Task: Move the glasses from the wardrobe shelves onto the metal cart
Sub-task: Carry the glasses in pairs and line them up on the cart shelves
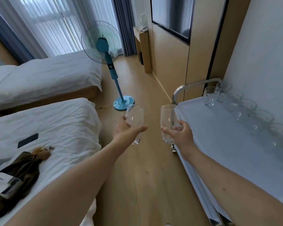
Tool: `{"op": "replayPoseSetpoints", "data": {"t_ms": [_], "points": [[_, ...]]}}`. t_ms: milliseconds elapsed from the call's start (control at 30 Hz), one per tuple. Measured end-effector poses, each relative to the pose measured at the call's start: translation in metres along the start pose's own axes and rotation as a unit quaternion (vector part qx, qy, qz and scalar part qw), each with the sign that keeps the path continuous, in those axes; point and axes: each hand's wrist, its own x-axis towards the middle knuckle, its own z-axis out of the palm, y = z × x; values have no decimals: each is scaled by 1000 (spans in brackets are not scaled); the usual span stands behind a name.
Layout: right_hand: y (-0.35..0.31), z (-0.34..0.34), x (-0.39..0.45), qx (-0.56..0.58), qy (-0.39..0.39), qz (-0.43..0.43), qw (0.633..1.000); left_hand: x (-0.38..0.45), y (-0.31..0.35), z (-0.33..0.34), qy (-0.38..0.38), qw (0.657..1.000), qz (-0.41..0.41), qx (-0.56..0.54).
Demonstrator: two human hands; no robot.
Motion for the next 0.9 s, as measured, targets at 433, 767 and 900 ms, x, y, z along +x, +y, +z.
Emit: {"op": "replayPoseSetpoints", "data": {"t_ms": [433,767,900], "points": [[38,1,80,-5,103,101,990,125,-1,70,-115,993,8,36],[38,45,124,38,241,135,960,247,14,100,-275,959,69,7],[47,74,128,44,290,156,943,285,-1,111,-334,941,57,3]]}}
